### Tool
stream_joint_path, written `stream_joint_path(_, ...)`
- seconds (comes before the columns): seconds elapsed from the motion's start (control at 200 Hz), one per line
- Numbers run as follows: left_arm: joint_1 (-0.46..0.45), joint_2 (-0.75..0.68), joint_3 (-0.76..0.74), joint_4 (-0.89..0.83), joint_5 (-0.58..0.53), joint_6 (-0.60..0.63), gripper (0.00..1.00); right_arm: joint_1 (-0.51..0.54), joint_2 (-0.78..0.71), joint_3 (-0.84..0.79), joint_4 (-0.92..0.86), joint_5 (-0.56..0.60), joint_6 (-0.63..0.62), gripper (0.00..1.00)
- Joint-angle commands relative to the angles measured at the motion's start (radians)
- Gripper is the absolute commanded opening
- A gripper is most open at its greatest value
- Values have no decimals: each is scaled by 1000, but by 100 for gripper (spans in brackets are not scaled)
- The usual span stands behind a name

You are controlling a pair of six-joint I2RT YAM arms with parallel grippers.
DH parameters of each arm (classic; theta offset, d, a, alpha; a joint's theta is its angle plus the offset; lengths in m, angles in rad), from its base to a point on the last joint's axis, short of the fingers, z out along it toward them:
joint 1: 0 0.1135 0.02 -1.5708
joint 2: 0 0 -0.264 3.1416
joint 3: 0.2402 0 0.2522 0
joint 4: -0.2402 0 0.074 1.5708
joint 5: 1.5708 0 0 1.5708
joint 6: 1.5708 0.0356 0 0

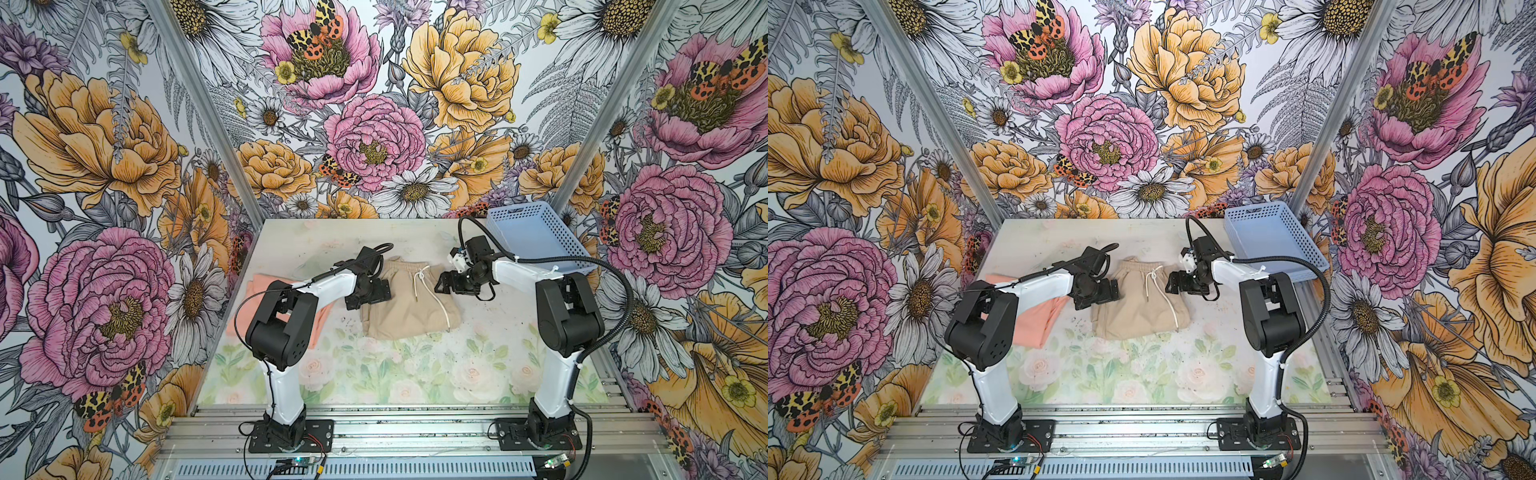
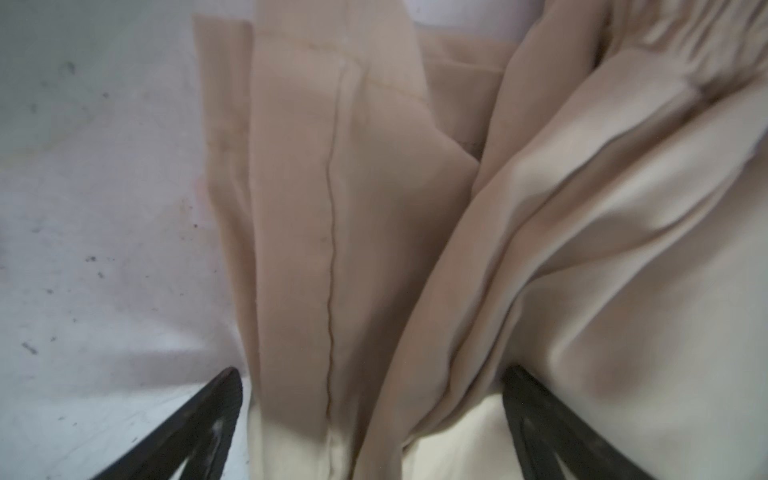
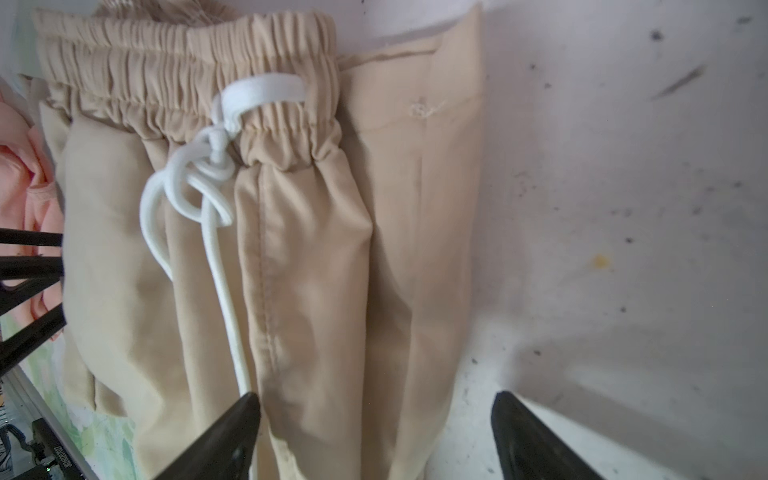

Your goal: Fold and stack the mixed laundry pile

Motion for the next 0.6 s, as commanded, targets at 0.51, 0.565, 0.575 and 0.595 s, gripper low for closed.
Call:
stream_joint_path(0.51, 5, 67, -89, 99, 67, -8, 66, 3, 105, -5, 94, -120, 42, 55)
stream_joint_path(0.565, 7, 68, -105, 108, 67, -11, 61, 0, 113, -3, 100, -123, 50, 47)
stream_joint_path(0.575, 7, 69, -109, 109, 68, -11, 60, 1, 114, -1, 100, -123, 49, 46)
stream_joint_path(0.595, 7, 69, -114, 114, 70, -13, 57, 0, 116, 0, 102, -125, 54, 42)
